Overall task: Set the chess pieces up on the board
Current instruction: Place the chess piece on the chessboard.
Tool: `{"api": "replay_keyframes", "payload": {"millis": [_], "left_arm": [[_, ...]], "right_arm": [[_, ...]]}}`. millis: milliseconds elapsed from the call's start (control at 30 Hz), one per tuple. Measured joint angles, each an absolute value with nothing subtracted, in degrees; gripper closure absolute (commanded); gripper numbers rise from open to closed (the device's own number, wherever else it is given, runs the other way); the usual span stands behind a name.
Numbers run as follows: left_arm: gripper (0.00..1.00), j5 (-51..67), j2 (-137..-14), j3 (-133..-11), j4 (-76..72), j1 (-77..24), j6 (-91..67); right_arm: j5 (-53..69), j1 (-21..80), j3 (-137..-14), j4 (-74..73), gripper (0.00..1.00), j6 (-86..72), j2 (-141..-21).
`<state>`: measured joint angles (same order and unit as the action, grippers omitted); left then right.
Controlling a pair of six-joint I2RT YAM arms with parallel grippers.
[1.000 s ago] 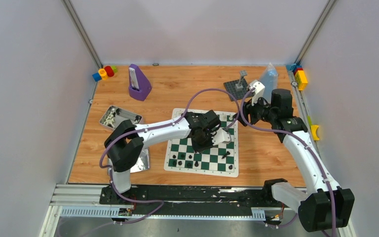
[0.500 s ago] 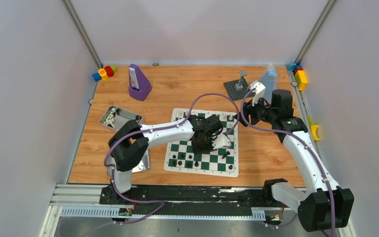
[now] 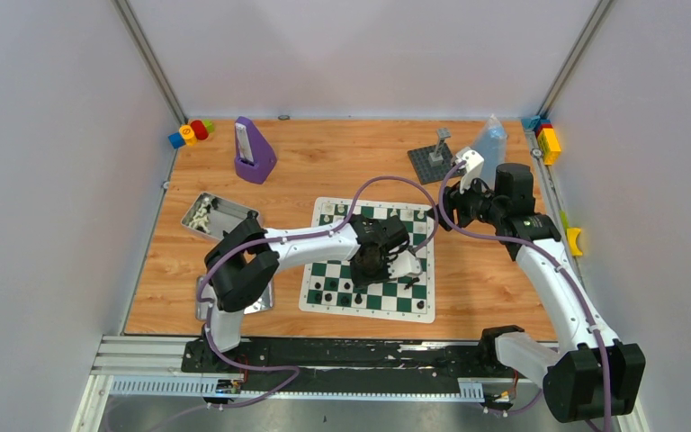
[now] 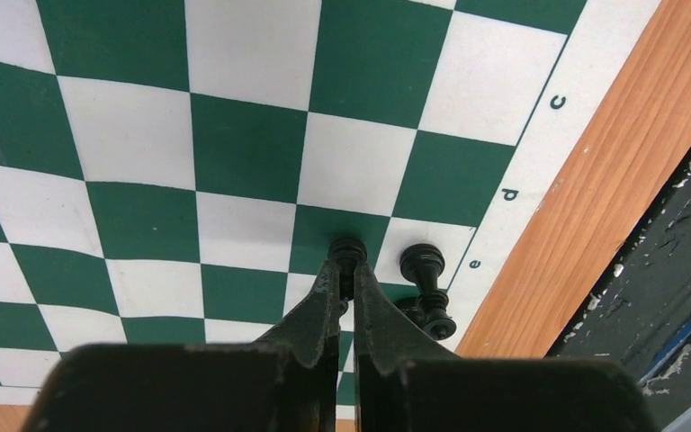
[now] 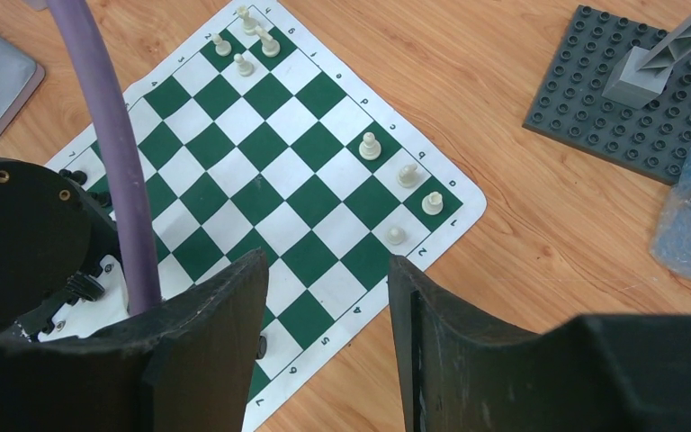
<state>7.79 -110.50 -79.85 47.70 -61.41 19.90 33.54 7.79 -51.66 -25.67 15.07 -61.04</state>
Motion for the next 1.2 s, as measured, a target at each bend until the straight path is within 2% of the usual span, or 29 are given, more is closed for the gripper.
{"api": "replay_keyframes", "payload": {"millis": [133, 300, 733, 933, 1033, 1200], "left_arm": [[0.89, 7.22, -110.8, -79.85, 47.9, -61.47, 19.92], [0.8, 6.92, -111.09, -79.85, 48.03, -61.47, 19.94], [0.4, 5.5, -110.43, -79.85, 47.97, -61.52, 19.84], [0.23, 2.72, -101.67, -78.28, 45.43, -61.52, 19.84], [0.19, 1.69, -95.96, -77.69, 43.86, -61.04, 19.86], [0.17, 1.69, -88.29, -75.5, 41.45, -57.34, 19.81]], "right_arm": [[33.54, 7.77, -51.66, -25.67, 0.47, 15.07, -61.04], [33.54, 7.77, -51.66, -25.67, 0.47, 15.07, -61.04], [33.56, 6.61, -51.64, -27.42, 0.48, 16.34, -62.0], [33.47, 5.76, -51.44, -31.33, 0.45, 19.03, -62.17], [33.76, 5.56, -50.57, -32.99, 0.45, 20.99, -62.17], [36.64, 5.82, -47.48, -35.68, 0.45, 25.93, -62.43]]}}
